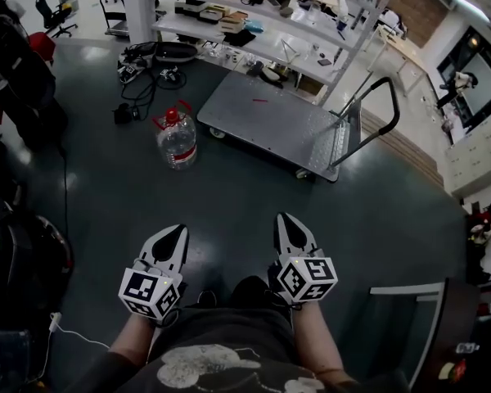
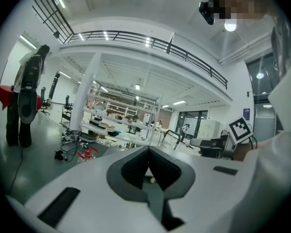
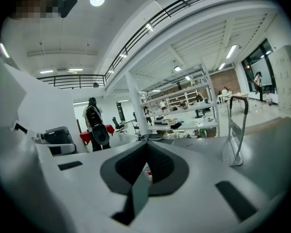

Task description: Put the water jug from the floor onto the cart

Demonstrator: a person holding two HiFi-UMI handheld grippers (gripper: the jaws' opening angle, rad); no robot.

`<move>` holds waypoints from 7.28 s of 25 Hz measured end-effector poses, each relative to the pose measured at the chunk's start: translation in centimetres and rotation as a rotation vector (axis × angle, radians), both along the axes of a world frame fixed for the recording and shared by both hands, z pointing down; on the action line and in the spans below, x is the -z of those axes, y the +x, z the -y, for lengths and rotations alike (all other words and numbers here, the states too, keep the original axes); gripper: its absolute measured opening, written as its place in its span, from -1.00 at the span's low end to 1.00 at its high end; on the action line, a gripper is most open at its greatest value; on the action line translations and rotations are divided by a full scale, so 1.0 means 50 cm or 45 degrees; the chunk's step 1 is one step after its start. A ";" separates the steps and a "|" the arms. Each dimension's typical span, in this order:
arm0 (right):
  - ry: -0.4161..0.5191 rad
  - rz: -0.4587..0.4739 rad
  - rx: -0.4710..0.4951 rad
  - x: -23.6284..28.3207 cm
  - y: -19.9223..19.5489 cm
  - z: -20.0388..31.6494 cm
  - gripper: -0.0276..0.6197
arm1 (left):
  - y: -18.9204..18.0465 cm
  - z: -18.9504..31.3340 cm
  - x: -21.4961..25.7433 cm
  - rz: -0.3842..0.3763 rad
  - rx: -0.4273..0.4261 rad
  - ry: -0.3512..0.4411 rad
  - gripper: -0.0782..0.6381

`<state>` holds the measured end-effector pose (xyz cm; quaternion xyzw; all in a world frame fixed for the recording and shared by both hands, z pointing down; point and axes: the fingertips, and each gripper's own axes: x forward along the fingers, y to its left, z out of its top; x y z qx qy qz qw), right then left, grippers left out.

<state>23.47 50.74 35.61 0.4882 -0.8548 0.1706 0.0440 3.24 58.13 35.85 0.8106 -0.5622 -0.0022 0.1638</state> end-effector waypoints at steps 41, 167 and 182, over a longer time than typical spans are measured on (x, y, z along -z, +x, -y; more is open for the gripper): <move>-0.128 0.029 0.378 -0.109 -0.065 0.774 -0.94 | -0.010 0.687 -0.031 -0.006 0.360 -0.058 -0.76; -0.490 -0.352 0.277 -0.296 -0.299 1.550 -0.82 | -0.229 1.640 -0.170 -0.032 -0.025 -0.201 -0.76; -0.584 -0.287 0.242 -0.378 0.019 1.795 -0.82 | 0.115 1.927 -0.209 0.076 -0.144 -0.313 -0.76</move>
